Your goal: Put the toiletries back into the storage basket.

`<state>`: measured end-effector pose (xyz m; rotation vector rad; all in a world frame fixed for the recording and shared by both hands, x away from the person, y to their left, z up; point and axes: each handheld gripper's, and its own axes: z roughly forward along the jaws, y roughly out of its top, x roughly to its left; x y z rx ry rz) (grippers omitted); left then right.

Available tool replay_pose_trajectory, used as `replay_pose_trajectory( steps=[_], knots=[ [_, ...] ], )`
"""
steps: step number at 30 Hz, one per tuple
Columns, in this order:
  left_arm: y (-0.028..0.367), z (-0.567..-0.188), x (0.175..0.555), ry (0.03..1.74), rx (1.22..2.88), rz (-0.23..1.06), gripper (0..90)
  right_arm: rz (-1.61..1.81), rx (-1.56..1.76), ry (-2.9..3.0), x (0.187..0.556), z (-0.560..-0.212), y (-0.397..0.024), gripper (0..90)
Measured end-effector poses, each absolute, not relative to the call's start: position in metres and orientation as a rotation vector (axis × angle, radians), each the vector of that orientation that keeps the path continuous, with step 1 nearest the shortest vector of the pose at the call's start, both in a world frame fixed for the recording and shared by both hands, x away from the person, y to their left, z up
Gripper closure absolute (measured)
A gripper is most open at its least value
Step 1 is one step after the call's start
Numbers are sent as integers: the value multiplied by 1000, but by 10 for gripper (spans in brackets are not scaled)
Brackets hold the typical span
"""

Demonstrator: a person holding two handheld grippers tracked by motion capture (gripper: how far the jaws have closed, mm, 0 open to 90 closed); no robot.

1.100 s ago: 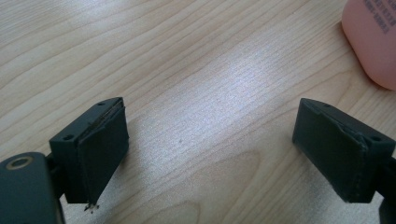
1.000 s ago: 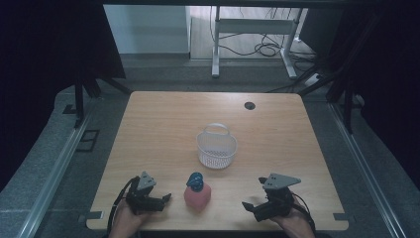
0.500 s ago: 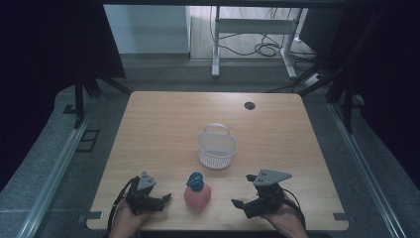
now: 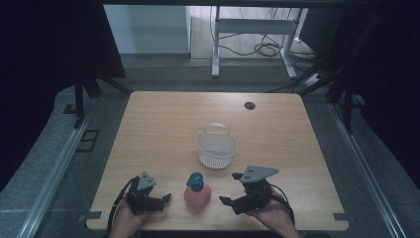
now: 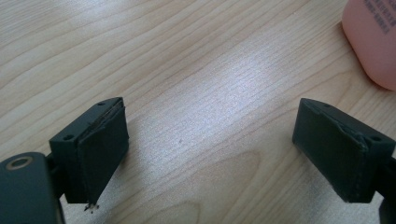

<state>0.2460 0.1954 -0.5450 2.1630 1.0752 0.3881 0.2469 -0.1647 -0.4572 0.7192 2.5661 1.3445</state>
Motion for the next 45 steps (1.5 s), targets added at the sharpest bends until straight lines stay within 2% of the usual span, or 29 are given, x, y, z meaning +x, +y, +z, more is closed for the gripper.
replay_pose_trajectory(
  steps=[10,19,34,45],
  knots=[
    [195,-545,246,1076,2163,385,103,1363,646,2603,251,-450,-140,226],
    [195,-545,246,1077,2164,386,103,1385,567,2637,256,-443,-117,357],
    [195,-545,246,1077,2163,384,103,1368,505,2691,265,-440,-86,446],
    [195,-545,246,1076,2162,384,103,1313,456,2688,266,-441,-79,523]
  ],
)
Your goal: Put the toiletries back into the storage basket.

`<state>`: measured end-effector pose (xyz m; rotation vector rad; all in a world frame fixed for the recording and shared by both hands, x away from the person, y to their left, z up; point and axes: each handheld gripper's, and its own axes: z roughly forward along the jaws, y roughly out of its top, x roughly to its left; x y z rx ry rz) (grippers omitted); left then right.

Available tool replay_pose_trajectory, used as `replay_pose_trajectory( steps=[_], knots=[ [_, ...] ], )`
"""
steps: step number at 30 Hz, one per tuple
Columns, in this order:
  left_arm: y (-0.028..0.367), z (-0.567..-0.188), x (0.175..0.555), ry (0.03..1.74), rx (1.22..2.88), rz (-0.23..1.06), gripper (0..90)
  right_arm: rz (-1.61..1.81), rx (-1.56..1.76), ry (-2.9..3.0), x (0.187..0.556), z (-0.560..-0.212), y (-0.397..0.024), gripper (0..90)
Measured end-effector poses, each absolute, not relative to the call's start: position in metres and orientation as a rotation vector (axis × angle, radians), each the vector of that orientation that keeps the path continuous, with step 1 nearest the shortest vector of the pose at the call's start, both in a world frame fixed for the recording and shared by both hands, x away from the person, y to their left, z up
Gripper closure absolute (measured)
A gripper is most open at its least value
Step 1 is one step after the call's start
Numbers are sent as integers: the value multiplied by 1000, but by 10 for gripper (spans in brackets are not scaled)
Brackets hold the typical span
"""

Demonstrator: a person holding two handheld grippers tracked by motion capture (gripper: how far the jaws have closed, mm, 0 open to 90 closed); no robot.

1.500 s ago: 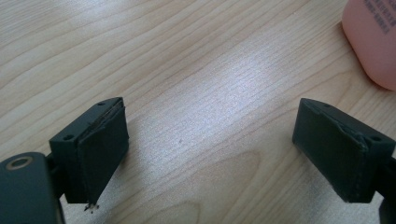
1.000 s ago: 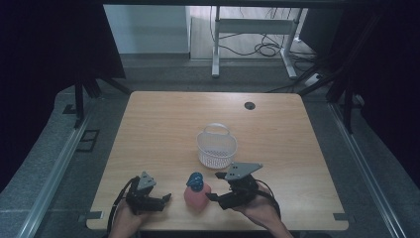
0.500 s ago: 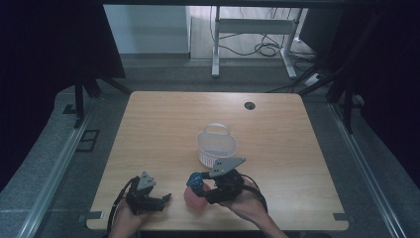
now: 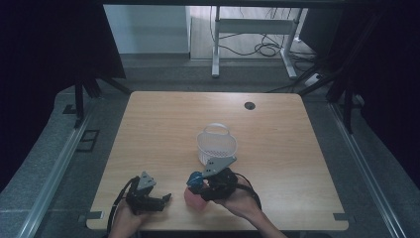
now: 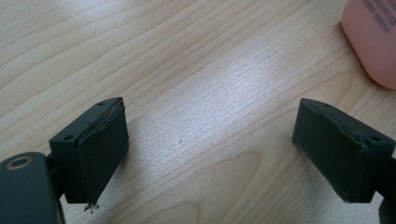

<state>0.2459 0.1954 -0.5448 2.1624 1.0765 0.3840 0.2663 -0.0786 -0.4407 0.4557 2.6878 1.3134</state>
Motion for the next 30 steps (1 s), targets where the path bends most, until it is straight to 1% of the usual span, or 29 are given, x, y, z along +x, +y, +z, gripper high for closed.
replay_pose_trajectory(
  steps=[9,30],
  knots=[
    [195,-545,246,1076,2163,384,103,1326,491,2690,269,-433,-85,525],
    [196,-545,246,1072,2166,386,103,1339,517,2664,278,-390,-104,525]
  ],
)
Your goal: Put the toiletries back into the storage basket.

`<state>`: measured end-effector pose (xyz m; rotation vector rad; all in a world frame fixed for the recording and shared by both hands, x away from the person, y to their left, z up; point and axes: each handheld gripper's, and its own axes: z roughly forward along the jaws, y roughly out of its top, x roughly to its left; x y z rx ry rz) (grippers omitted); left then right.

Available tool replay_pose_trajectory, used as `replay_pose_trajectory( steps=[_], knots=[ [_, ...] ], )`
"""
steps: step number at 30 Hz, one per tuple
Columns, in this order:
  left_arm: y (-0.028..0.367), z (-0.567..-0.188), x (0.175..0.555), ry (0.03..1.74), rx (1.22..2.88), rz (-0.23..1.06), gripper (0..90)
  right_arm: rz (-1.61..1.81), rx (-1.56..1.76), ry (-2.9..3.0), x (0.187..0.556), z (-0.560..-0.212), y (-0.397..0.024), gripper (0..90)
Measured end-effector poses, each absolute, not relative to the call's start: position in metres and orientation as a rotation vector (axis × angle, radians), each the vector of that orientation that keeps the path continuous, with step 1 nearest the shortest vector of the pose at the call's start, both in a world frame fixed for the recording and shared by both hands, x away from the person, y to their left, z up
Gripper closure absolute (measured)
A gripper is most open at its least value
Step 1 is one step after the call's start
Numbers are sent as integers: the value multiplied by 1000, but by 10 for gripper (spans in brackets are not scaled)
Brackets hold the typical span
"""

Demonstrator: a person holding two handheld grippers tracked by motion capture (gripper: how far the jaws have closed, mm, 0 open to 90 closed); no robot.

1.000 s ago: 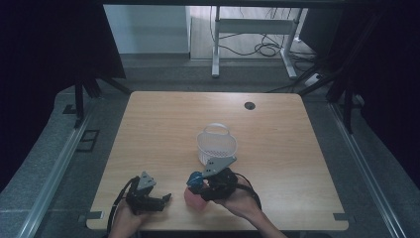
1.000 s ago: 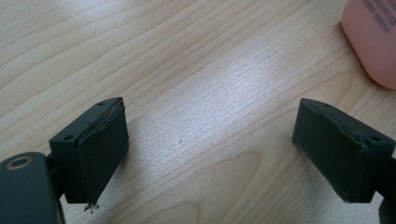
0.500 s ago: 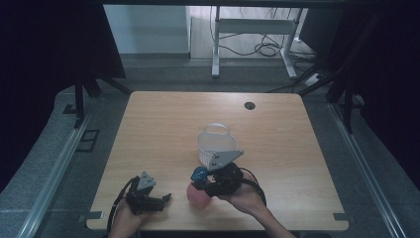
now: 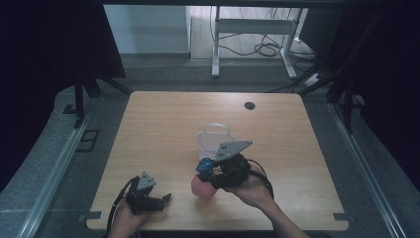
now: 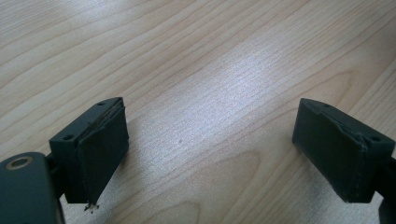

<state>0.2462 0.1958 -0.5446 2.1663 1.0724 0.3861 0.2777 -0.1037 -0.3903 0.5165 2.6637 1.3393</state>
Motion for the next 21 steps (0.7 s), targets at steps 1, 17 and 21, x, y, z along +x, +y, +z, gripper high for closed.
replay_pose_trajectory(
  steps=[1,17,21],
  knots=[
    [196,-545,246,1073,2166,386,103,1339,519,2663,278,-389,-105,525],
    [196,-545,246,1073,2165,386,103,1323,565,2641,293,-364,-114,526],
    [196,-545,246,1073,2165,386,103,1314,578,2632,298,-359,-116,525]
  ],
)
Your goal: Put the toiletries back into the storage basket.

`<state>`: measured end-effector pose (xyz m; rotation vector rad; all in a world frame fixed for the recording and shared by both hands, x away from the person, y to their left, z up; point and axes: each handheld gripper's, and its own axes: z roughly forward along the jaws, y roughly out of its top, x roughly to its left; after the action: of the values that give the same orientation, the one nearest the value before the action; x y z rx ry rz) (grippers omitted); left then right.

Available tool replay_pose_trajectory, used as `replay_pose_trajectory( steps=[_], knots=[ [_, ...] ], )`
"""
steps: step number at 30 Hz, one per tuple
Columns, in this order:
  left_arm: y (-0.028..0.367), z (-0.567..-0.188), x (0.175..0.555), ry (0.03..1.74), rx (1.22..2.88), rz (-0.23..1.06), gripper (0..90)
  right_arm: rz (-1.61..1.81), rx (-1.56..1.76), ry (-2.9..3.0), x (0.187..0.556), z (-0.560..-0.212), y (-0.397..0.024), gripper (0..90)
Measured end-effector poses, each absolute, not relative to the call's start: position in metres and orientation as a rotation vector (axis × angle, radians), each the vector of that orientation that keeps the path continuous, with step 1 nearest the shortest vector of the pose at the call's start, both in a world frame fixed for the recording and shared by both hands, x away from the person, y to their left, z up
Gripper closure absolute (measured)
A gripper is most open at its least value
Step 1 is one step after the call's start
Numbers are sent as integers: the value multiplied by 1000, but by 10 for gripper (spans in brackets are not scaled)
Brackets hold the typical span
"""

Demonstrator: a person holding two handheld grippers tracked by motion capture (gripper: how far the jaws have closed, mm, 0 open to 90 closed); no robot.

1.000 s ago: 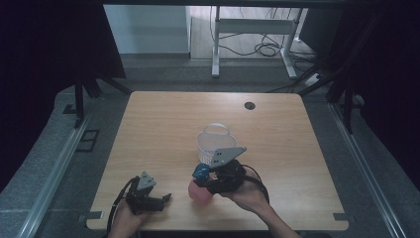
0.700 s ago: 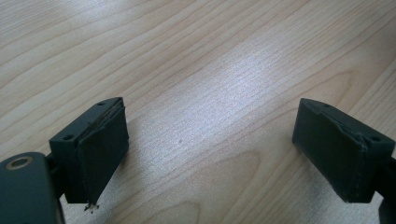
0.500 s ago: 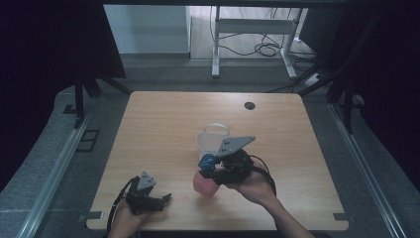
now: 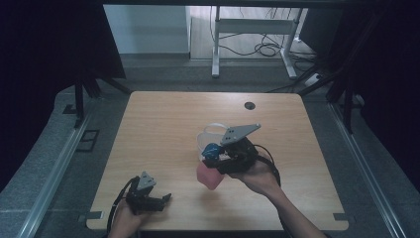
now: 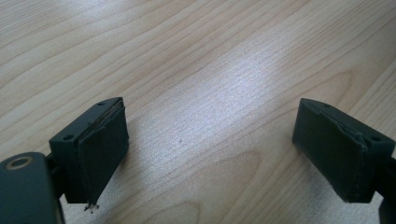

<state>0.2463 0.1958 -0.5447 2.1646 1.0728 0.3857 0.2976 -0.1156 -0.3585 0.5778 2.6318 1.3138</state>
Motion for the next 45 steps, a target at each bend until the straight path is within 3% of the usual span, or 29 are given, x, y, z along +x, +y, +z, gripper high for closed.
replay_pose_trajectory(
  steps=[20,45],
  knots=[
    [196,-545,246,1073,2165,386,103,1303,633,2525,332,-335,-125,526],
    [196,-545,246,1072,2164,389,103,1240,777,2428,378,-352,-130,526]
  ],
)
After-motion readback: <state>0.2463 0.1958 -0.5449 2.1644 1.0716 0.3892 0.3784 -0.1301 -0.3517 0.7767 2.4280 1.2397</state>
